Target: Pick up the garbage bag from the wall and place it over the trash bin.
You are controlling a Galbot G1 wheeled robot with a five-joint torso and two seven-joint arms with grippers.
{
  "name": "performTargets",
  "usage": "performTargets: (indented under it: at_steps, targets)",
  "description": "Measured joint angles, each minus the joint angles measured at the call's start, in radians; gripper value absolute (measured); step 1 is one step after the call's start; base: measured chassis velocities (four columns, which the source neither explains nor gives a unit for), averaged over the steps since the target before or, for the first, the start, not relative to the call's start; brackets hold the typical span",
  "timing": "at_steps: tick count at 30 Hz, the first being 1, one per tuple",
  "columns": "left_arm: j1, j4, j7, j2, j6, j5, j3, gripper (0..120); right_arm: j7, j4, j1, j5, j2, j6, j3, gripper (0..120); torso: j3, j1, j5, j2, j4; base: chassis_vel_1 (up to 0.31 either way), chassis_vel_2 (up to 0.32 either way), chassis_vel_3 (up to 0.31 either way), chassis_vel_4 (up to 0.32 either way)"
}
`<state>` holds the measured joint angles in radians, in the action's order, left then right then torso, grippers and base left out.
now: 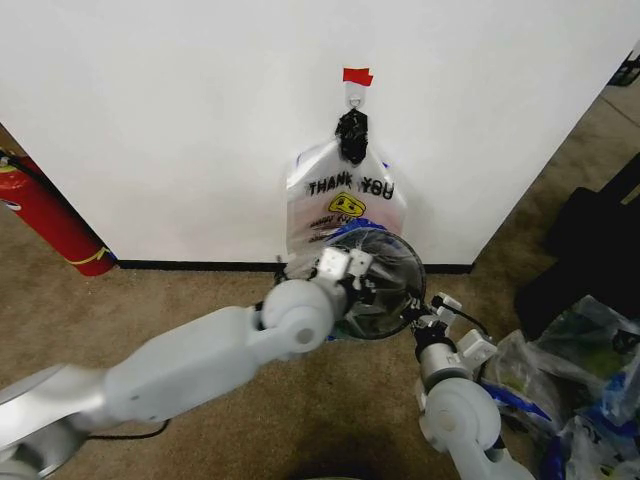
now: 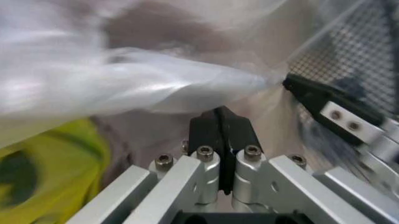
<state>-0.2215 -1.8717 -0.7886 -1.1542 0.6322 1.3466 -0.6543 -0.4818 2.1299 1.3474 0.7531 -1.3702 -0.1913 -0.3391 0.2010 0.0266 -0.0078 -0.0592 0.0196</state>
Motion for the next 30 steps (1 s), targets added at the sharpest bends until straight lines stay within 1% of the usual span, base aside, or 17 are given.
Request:
performTargets:
  at_steps: [4,7,11,13,19,30]
  targets:
    - [0.006,0.048,-0.029,-0.038,0.026,-0.034,-0.030,0,-0.001,0.010,0.002,0.012,0.000,0.000,-0.004,0,0.000,0.000,0.0000,0.000,-0.0007,0.000,0.000,0.000,0.000]
    - [0.006,0.072,-0.038,-0.057,0.036,-0.046,-0.039,0,-0.001,0.012,0.003,0.018,0.000,0.000,-0.004,0,0.000,0.000,0.0000,0.000,-0.0005,0.000,0.000,0.000,0.000]
    - [0.003,0.139,-0.040,-0.084,0.040,-0.067,-0.047,0,-0.002,0.019,0.003,0.029,0.002,-0.001,-0.003,0,0.000,0.000,0.0000,0.000,-0.0004,0.000,0.000,0.000,0.000]
    - [0.004,0.153,-0.039,-0.086,0.040,-0.071,-0.049,0,-0.002,0.021,0.004,0.031,0.003,-0.001,-0.003,0,0.000,0.000,0.0000,0.000,-0.0005,0.000,0.000,0.000,0.000]
    - [0.016,0.231,-0.030,-0.094,0.038,-0.079,-0.058,0,-0.003,0.031,0.010,0.040,0.011,-0.004,-0.004,0,0.000,0.000,0.0000,0.000,-0.0004,0.000,0.000,0.000,0.000]
    - [0.022,0.306,-0.014,-0.096,0.035,-0.115,-0.071,0,-0.003,0.045,0.016,0.059,0.019,-0.010,-0.004,0,0.000,0.000,-0.0001,0.000,-0.0005,0.000,0.000,0.000,0.000]
